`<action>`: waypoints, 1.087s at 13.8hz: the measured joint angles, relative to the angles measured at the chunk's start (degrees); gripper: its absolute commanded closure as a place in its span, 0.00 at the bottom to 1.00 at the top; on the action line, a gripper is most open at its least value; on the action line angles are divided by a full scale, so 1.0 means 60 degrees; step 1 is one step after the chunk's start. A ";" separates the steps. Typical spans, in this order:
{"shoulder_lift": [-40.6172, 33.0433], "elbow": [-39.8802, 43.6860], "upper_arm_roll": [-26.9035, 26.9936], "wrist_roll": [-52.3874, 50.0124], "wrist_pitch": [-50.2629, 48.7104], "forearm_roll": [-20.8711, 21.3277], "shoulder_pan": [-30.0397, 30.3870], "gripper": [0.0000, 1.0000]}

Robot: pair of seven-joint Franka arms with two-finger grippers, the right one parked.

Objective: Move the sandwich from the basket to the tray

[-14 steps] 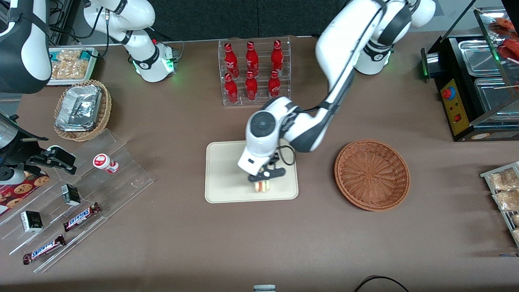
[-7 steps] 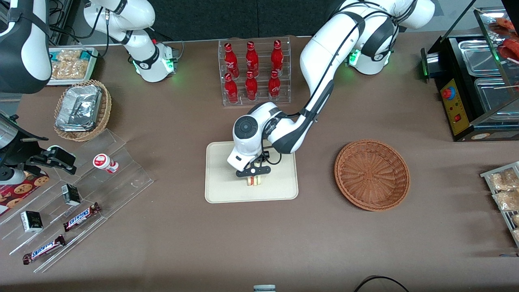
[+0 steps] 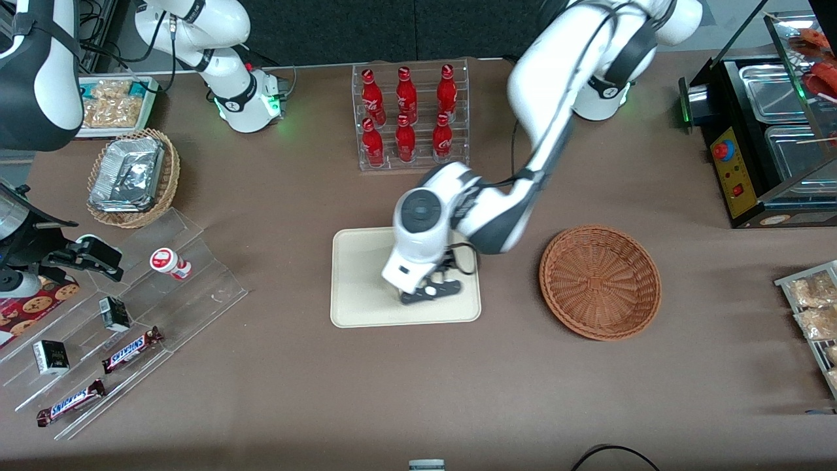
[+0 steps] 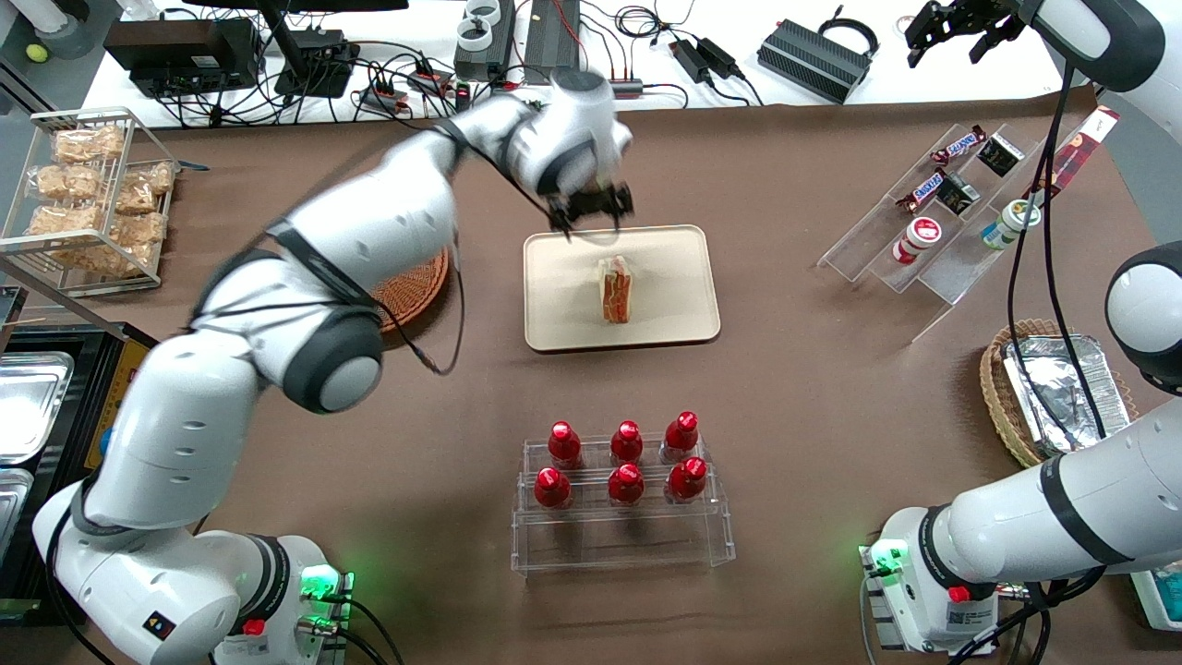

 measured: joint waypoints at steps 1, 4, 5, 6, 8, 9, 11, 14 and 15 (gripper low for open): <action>-0.0588 -0.0074 0.0032 0.0626 -0.0608 -0.0332 0.0507 0.00; -0.2498 -0.1613 0.0055 0.2577 -0.1246 -0.1034 0.2334 0.00; -0.3138 -0.2470 0.0054 0.3186 -0.1241 -0.1077 0.2880 0.01; -0.3724 -0.3339 0.0055 0.3851 -0.1214 -0.1094 0.3359 0.01; -0.4771 -0.4927 0.0061 0.5224 -0.1104 -0.1111 0.4250 0.01; -0.5232 -0.5569 0.0066 0.5870 -0.1059 -0.1111 0.4675 0.01; -0.6136 -0.6629 0.0082 0.7107 -0.1038 -0.1106 0.5491 0.00; -0.7469 -0.7588 0.0101 0.8389 -0.1305 -0.0899 0.6488 0.00; -0.7858 -0.7674 0.0104 0.8649 -0.1569 -0.0864 0.6756 0.00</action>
